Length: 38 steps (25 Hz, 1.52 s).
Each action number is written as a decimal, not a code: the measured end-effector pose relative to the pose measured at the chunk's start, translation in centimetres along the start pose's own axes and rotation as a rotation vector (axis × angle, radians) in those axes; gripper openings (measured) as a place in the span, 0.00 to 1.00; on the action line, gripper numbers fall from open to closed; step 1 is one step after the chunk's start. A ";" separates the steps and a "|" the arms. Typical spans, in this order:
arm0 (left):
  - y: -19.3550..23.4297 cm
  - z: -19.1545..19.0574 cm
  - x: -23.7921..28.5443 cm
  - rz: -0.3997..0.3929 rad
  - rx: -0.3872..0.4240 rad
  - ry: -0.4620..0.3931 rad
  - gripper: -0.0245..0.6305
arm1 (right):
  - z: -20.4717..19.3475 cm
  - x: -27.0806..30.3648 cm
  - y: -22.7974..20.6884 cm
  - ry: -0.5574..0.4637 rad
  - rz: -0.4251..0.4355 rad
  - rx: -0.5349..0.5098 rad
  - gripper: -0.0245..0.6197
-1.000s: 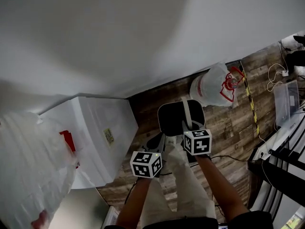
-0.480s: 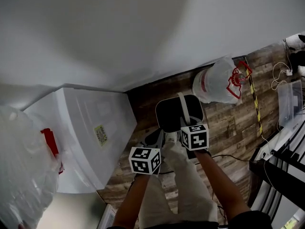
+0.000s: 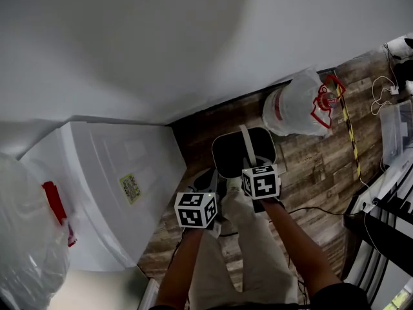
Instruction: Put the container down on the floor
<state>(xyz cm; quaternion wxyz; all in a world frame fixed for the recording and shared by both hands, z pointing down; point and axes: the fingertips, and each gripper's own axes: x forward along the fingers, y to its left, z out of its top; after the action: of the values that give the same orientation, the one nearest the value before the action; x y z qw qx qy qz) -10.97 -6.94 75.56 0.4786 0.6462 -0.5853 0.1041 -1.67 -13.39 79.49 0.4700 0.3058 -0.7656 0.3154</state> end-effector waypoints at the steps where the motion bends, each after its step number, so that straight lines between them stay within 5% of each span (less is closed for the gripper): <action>1: 0.4 -0.2 0.3 0.005 -0.004 0.000 0.06 | -0.2 0.4 0.0 0.005 -0.001 -0.001 0.09; 16: 4.3 -2.2 3.5 0.034 -0.025 0.024 0.06 | -0.3 6.2 0.7 0.015 0.017 -0.016 0.09; 38: 9.1 0.4 7.7 0.055 -0.074 -0.015 0.06 | 5.8 13.2 1.4 -0.013 0.029 -0.066 0.09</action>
<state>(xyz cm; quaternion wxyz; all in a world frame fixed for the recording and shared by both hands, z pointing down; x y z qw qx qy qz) -16.67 -11.03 85.21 0.4947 0.6127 -0.6096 0.0908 -10.70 -19.20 89.17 0.4703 0.2809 -0.7830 0.2948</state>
